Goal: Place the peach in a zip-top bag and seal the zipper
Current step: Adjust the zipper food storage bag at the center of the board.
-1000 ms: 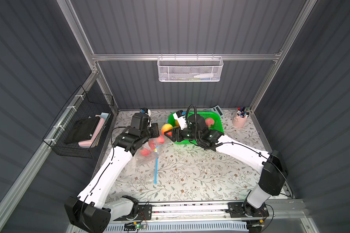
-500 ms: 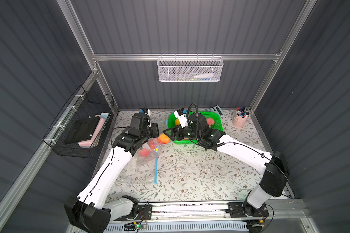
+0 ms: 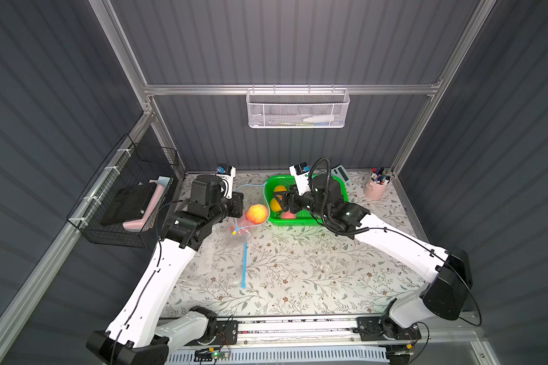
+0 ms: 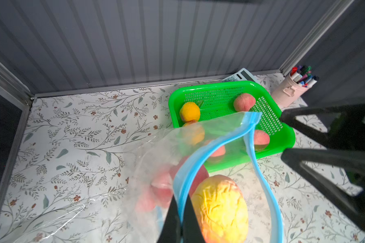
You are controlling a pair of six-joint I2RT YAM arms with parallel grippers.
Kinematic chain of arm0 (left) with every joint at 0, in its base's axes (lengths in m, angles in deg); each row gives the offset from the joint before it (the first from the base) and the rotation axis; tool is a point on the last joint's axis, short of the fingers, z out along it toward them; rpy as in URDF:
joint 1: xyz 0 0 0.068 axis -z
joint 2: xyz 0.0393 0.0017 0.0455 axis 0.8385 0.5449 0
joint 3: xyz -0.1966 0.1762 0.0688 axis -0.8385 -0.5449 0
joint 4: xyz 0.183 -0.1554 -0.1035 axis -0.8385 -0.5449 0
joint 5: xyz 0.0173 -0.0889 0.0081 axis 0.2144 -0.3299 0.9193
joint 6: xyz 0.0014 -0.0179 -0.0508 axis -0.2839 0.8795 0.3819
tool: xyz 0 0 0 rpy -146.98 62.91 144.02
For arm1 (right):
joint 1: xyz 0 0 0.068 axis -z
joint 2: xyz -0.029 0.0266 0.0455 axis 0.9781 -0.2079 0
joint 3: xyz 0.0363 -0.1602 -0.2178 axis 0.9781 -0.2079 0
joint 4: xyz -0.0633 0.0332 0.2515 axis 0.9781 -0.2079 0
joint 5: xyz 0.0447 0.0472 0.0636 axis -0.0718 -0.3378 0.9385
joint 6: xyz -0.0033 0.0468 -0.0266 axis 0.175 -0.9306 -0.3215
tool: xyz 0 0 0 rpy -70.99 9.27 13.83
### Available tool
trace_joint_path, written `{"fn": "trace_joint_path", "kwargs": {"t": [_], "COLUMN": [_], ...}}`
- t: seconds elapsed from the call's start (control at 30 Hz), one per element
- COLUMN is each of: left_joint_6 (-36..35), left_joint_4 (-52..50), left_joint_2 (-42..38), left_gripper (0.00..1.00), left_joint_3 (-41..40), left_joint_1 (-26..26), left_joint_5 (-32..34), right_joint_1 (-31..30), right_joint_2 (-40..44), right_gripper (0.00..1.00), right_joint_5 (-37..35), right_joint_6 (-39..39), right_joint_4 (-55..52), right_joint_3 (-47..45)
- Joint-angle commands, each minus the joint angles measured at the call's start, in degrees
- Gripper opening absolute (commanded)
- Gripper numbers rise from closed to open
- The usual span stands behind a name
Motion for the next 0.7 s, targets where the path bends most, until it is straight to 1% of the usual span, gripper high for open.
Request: {"fn": "trace_joint_path", "kwargs": {"t": [0.0,0.1,0.2,0.23,0.37,0.57,0.67], "left_joint_6": [-7.92,-11.93,-15.89,-17.37,-22.01,-28.49,-29.13], "left_joint_4": [-5.13,-5.98,-6.72,-6.89,-10.07,-11.01,-10.79], "left_joint_2": [-1.05,-0.96,-0.25,0.32,2.56,3.39,3.1], "left_gripper": [0.0,0.0,0.0,0.0,0.0,0.01,0.0], "left_joint_3": [4.19,5.77,7.24,7.97,11.1,12.97,12.72], "left_joint_1": [-0.31,-0.31,-0.31,-0.31,-0.31,-0.28,-0.29], "left_joint_5": [-2.8,-4.78,-5.55,-5.62,-6.09,-10.15,-12.34], "right_joint_1": [2.48,4.68,4.82,4.82,4.82,4.73,4.51], "right_joint_2": [3.4,5.47,7.41,7.61,6.69,3.1,1.44], "right_gripper": [0.78,0.78,0.78,0.78,0.78,0.77,0.77], "right_joint_5": [3.64,7.82,11.44,14.3,21.17,30.16,33.74], "right_joint_6": [5.82,8.92,14.28,15.74,20.96,28.19,30.2], "right_joint_4": [1.81,2.4,3.7,3.37,2.01,1.94,1.63], "right_joint_3": [-2.8,-5.87,-9.18,-9.48,-8.56,-5.36,-3.38]}}
